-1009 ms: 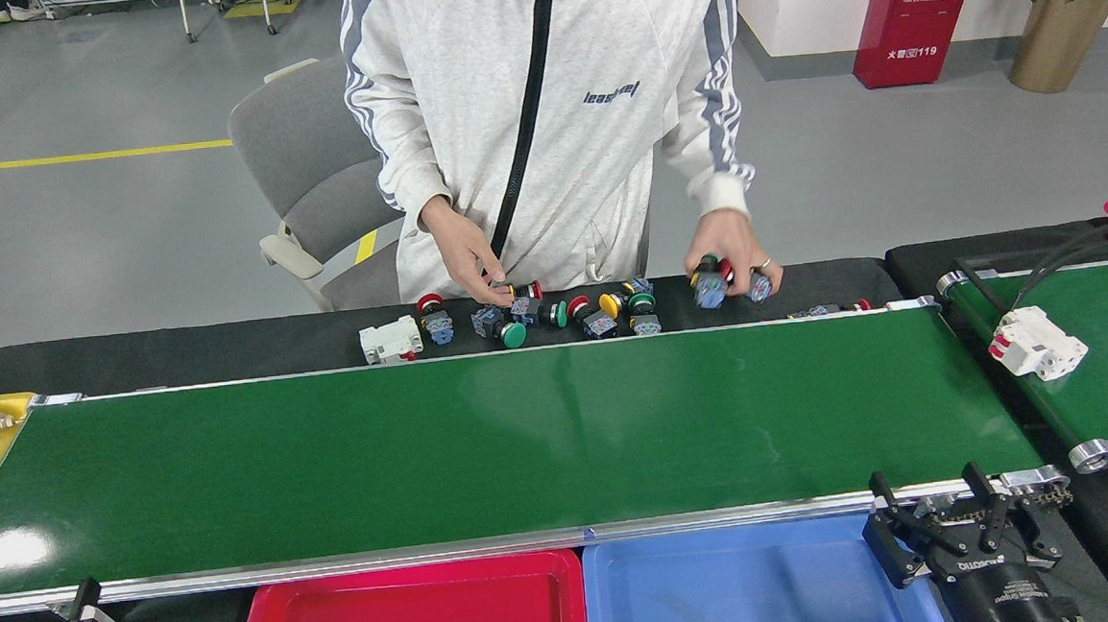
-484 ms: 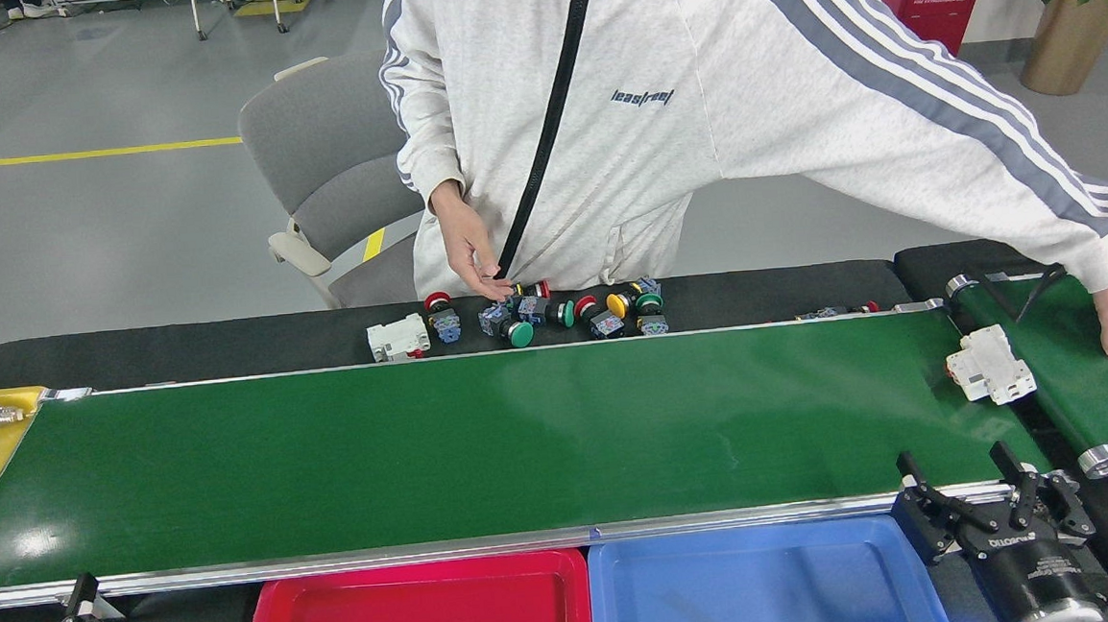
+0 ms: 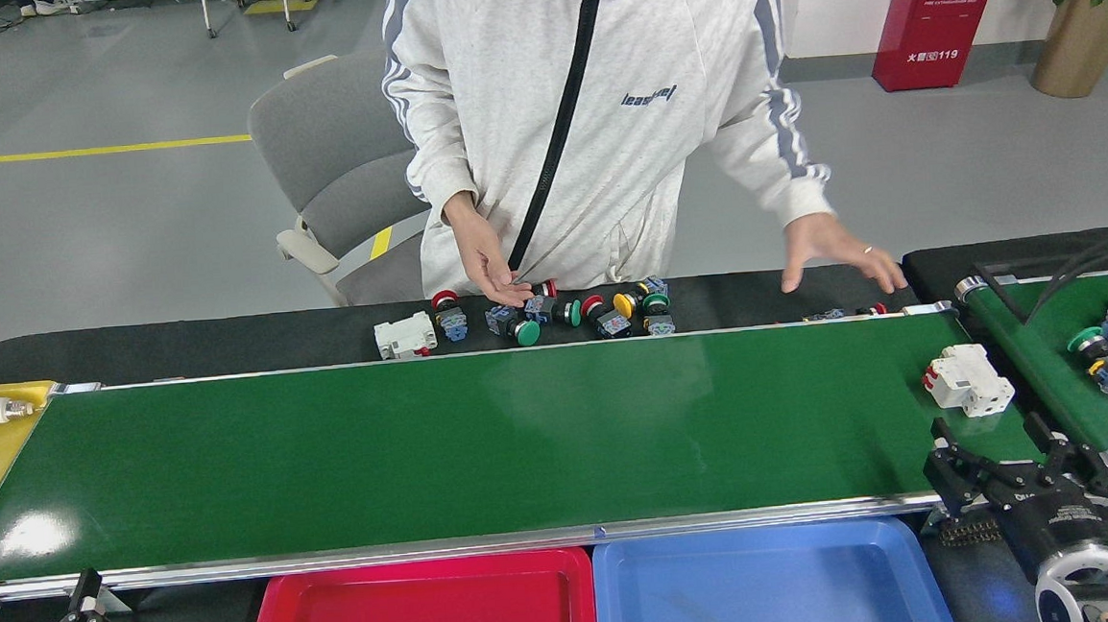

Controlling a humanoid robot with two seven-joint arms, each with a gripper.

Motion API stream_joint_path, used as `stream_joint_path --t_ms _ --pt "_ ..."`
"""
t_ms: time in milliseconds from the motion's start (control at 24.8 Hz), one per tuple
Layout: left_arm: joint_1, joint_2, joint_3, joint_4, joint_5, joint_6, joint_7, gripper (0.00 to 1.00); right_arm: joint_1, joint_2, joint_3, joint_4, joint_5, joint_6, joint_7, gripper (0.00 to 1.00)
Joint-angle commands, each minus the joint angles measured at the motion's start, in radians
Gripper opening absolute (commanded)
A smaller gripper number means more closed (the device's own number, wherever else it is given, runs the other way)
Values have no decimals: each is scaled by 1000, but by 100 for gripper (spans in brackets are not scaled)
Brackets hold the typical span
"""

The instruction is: Pick switch part from conveyor to tray

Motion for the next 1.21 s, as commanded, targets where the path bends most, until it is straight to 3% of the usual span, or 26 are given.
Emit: stream_joint_path --t_ms 0,121,444,686,807,929,1090,1171 --pt "-10 14 1 -12 3 -1 8 100 -41 -17 -3 25 -1 -6 1 100" --pt "-23 14 -15 -11 1 -1 8 100 -82 -17 6 91 0 -6 1 100" --pt "-55 14 -60 -2 -3 0 7 100 -97 -13 38 159 5 4 -2 100" --pt "-78 12 -60 4 -3 0 7 100 -169 3 78 231 6 9 -2 99" --pt "-125 -44 -22 4 -14 -29 2 100 -194 6 96 268 6 43 -3 98" --pt "-168 -49 -45 4 -17 -55 1 100 -215 3 158 294 6 122 -6 85" --pt "-165 -24 -75 3 -17 -63 1 100 -228 -10 205 309 3 124 -8 31" --pt "-158 6 -77 4 -15 -72 1 100 -228 -10 205 306 0 121 -11 18"
